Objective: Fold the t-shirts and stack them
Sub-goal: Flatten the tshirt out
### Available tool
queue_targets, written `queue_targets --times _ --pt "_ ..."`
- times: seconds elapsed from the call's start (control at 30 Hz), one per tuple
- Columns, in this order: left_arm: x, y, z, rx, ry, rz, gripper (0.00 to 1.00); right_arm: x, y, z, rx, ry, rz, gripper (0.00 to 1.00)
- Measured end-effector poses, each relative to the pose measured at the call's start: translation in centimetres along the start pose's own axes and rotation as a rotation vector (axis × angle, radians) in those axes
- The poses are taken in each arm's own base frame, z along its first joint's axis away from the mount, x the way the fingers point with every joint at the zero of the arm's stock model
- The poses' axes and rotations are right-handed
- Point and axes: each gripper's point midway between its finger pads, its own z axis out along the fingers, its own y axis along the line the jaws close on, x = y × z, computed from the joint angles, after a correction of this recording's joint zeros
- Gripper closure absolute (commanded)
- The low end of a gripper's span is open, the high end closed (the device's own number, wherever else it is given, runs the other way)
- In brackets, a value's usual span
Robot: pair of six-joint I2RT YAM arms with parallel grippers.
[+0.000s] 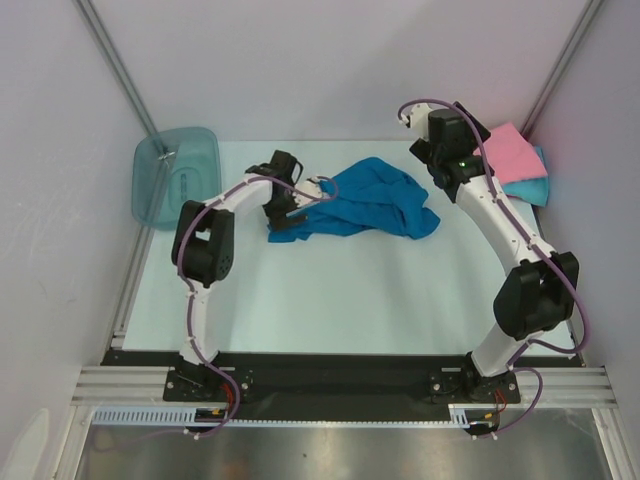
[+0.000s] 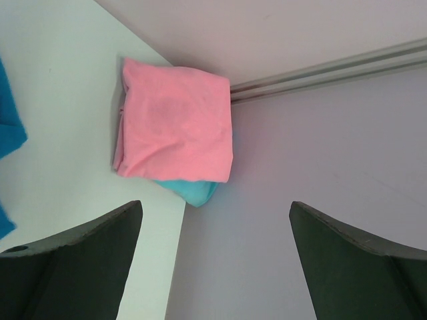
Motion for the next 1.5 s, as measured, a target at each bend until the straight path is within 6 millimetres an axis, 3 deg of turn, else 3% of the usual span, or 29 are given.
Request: queue_targets --times 0.23,0.3,0.37,0.47,0.63,0.8,0.87,0.93,0.97,1.0,1.07,1.23,1.27,1.37,1.5 --pt "8.7 2.0 -1.4 -0.003 0.121 -0.177 0.0 0.0 0.1 0.1 -0.002 0.002 -0.002 0.0" --pt "10.1 2.1 -2.0 0.007 0.139 -0.219 0.0 0.0 0.3 0.2 -0.004 0.003 -0.002 0.0" --pt "10.3 2.3 -2.9 0.02 0.14 -0.238 0.0 0.1 0.6 0.4 -0.011 0.007 -0.005 0.0" --pt "7.6 3.5 -4.9 0.018 0.076 -0.224 0.0 0.5 2.2 0.9 -0.056 0.022 -0.012 0.0" --pt "-2.0 7.2 -11.0 -0.07 -0.193 -0.181 0.0 1.8 6.8 1.9 -0.216 0.058 -0.012 0.01" --pt "-9.4 10.3 -17.8 -0.191 -0.435 -0.164 0.0 4.2 12.8 1.4 -0.477 0.113 -0.046 0.2" --pt "-10.6 10.9 -18.7 -0.227 -0.475 -0.165 0.0 4.8 14.4 0.5 -0.563 0.121 -0.072 0.3" --pt "-11.1 11.0 -18.3 -0.246 -0.471 -0.169 0.0 5.2 15.7 -0.4 -0.631 0.12 -0.104 0.41" --pt "-11.2 11.1 -17.7 -0.252 -0.463 -0.174 0.0 5.4 16.5 -0.9 -0.667 0.117 -0.127 0.6" --pt "-11.2 11.2 -17.0 -0.256 -0.45 -0.18 0.0 5.5 17.2 -1.4 -0.694 0.113 -0.149 0.68" --pt "-11.0 11.3 -15.0 -0.264 -0.414 -0.197 0.0 5.9 18.9 -2.5 -0.757 0.112 -0.192 0.78" --pt "-10.0 11.5 -11.1 -0.28 -0.334 -0.23 0.0 6.2 21.6 -4.8 -0.87 0.101 -0.253 0.85" --pt "-9.8 11.6 -10.8 -0.288 -0.324 -0.24 0.0 6.2 21.9 -5.1 -0.883 0.1 -0.257 0.91" --pt "-9.8 12.4 -10.9 -0.331 -0.32 -0.261 0.0 5.8 22.8 -5.4 -0.908 0.086 -0.259 1.0" --pt "-9.8 13.5 -11.3 -0.382 -0.325 -0.297 0.0 5.2 24.8 -4.7 -0.938 0.091 -0.261 1.0"
